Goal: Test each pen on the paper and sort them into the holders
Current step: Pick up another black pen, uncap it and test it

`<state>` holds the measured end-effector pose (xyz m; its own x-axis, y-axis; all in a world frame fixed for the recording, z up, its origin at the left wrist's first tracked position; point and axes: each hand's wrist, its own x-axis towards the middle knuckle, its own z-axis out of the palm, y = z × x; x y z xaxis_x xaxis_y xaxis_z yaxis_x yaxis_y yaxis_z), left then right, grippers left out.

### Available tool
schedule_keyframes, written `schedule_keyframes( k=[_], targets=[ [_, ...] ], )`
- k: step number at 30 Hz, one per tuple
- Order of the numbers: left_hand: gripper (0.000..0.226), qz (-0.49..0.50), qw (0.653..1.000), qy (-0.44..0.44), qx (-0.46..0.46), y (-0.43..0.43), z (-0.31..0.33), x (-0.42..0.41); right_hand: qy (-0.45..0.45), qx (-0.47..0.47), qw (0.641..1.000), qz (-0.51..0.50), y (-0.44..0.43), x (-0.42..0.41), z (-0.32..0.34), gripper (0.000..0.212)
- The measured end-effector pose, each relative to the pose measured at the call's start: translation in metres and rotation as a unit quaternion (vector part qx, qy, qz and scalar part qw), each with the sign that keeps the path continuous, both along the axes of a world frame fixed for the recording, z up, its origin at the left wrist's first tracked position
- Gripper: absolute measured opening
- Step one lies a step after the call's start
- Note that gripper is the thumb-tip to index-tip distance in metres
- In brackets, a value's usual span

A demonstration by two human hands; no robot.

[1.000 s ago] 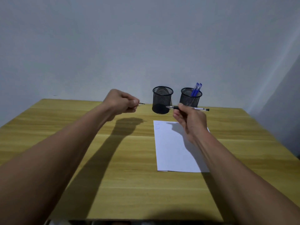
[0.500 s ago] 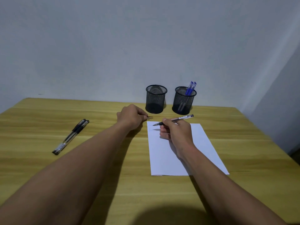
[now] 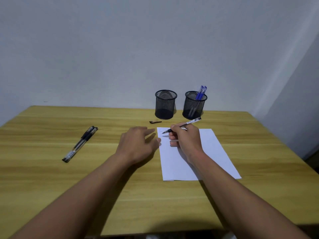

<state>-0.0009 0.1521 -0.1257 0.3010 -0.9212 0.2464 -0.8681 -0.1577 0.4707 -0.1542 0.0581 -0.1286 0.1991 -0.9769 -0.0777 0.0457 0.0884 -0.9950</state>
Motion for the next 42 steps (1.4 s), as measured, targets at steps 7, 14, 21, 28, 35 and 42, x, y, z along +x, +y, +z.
schedule_keyframes(
  k=[7, 14, 21, 28, 35, 42],
  targets=[
    [0.061, -0.01, 0.996, -0.031, 0.084, 0.009, -0.017, -0.005, 0.072, -0.066, 0.995, 0.034, 0.009, 0.001, 0.001, 0.012],
    [0.06, -0.014, 0.995, -0.06, 0.084, 0.012, -0.021, -0.006, 0.161, -0.113, 0.98, 0.031, 0.009, 0.0, -0.008, 0.015],
    [0.063, -0.012, 0.992, -0.073, 0.099, 0.011, -0.02, -0.006, 0.178, -0.125, 0.975, 0.051, 0.008, 0.001, -0.009, 0.017],
    [0.062, -0.007, 0.992, -0.074, 0.099, 0.011, -0.021, -0.006, 0.196, -0.155, 0.967, 0.039, 0.009, 0.001, -0.008, 0.02],
    [0.061, -0.009, 0.992, -0.068, 0.104, 0.011, -0.019, -0.007, 0.218, -0.155, 0.963, 0.033, 0.011, -0.002, -0.007, 0.018],
    [0.06, -0.011, 0.993, -0.062, 0.103, 0.011, -0.019, -0.008, 0.216, -0.147, 0.965, 0.024, 0.012, -0.003, -0.007, 0.02]
  ],
)
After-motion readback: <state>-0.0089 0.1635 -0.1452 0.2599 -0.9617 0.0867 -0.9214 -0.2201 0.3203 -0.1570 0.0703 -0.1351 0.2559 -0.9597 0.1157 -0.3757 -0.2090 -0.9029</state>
